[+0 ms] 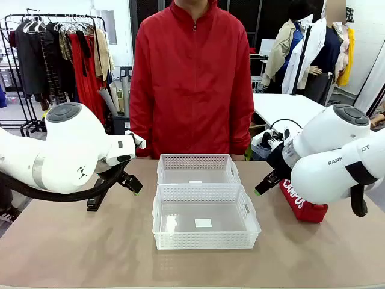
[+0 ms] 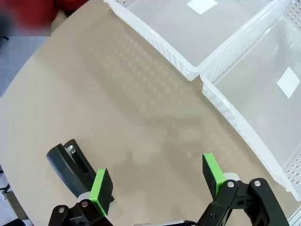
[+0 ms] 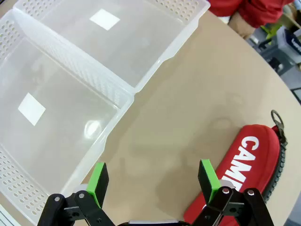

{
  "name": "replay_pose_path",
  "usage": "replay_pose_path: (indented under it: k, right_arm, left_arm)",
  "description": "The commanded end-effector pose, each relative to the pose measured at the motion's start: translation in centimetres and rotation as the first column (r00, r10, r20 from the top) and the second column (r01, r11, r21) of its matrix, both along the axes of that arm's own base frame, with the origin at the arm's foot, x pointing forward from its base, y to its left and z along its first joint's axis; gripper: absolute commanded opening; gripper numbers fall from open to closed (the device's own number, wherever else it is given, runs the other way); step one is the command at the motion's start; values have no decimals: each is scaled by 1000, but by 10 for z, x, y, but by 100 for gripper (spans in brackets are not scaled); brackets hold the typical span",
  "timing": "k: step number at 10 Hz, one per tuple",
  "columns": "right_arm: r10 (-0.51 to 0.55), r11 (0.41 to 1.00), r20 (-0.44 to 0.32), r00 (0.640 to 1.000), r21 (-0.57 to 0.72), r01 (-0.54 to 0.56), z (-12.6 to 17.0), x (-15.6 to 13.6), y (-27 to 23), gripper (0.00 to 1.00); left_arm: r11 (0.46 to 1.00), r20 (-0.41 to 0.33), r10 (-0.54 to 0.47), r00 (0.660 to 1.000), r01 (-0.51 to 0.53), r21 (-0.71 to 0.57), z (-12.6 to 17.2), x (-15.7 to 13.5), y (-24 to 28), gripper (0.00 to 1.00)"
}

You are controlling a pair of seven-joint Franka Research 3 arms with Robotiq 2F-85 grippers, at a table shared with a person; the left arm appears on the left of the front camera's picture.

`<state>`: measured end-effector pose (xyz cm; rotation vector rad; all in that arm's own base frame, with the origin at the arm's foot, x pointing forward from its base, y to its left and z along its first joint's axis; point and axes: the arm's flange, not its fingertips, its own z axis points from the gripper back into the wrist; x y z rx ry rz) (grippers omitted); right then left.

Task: Distribute items into two baskets.
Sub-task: Pick up the Pencil pouch that the person points to.

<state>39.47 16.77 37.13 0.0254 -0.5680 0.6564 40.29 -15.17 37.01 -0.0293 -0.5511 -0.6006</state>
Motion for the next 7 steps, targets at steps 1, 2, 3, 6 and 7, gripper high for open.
replay_pose_path:
  k: [1, 2, 3, 6, 7]
  right_arm:
    - [0, 1000, 0, 1000, 0, 0, 0, 0, 0, 100]
    - [0, 1000, 0, 1000, 0, 0, 0, 0, 0, 100]
    - [0, 1000, 0, 1000, 0, 0, 0, 0, 0, 100]
    - [0, 1000, 0, 1000, 0, 0, 0, 0, 0, 100]
    - [0, 1000, 0, 1000, 0, 0, 0, 0, 0, 100]
  left_arm:
    - [1000, 0, 0, 1000, 0, 0, 0, 0, 0, 100]
    - [1000, 0, 0, 1000, 0, 0, 0, 0, 0, 100]
    - [1000, 0, 0, 1000, 0, 0, 0, 0, 0, 100]
    - [1000, 0, 0, 1000, 0, 0, 0, 0, 0, 100]
    - [1000, 0, 0, 1000, 0, 0, 0, 0, 0, 100]
